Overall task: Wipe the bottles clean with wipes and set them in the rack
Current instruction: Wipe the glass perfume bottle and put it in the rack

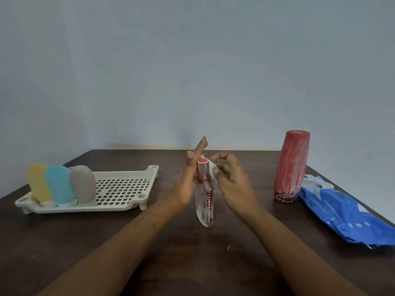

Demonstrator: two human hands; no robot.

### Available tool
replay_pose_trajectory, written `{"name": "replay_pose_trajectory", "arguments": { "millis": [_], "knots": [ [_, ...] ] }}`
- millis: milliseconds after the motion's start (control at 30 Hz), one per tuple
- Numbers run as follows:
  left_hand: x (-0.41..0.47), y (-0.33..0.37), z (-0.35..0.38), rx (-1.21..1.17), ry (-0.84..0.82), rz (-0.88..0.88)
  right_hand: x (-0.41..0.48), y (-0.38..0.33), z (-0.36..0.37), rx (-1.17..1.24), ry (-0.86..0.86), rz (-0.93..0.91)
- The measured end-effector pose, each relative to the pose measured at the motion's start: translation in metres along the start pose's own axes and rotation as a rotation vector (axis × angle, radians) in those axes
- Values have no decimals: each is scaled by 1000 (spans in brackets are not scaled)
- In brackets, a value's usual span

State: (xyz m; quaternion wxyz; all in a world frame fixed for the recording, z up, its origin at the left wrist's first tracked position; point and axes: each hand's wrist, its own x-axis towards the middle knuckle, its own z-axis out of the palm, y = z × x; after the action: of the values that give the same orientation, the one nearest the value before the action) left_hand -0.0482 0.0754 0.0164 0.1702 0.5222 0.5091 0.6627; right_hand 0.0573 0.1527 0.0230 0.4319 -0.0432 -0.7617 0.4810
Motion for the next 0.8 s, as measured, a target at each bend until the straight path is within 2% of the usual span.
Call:
{"name": "replay_pose_trajectory", "arguments": {
  "millis": [100, 167, 300, 367, 433, 500, 633, 800],
  "knots": [
    [-1, 1, -1, 75, 11, 69, 0, 2, -4, -60, 111, -46],
    [-1, 4, -2, 70, 16, 146, -2, -1, -9, -138, 196, -137],
    [0, 7, -4, 122, 58, 242, -20, -7, -19, -382, 261, -344],
    [1, 7, -3, 135, 57, 254, -31, -8, -20, -518, 200, -461],
    [2, 5, -3, 150, 51, 257, -41, -8, -15, -652, 50, -511],
    [2, 4, -4, 154, 52, 241, -47, -4, -6, -725, -14, -489],
    [0, 5, -5, 154, 65, 224, -55, -5, -2, -710, 21, -398],
    [1, 5, -9, 101, 142, 202, -57, 0, -3, -851, -160, -320]
  ]
}}
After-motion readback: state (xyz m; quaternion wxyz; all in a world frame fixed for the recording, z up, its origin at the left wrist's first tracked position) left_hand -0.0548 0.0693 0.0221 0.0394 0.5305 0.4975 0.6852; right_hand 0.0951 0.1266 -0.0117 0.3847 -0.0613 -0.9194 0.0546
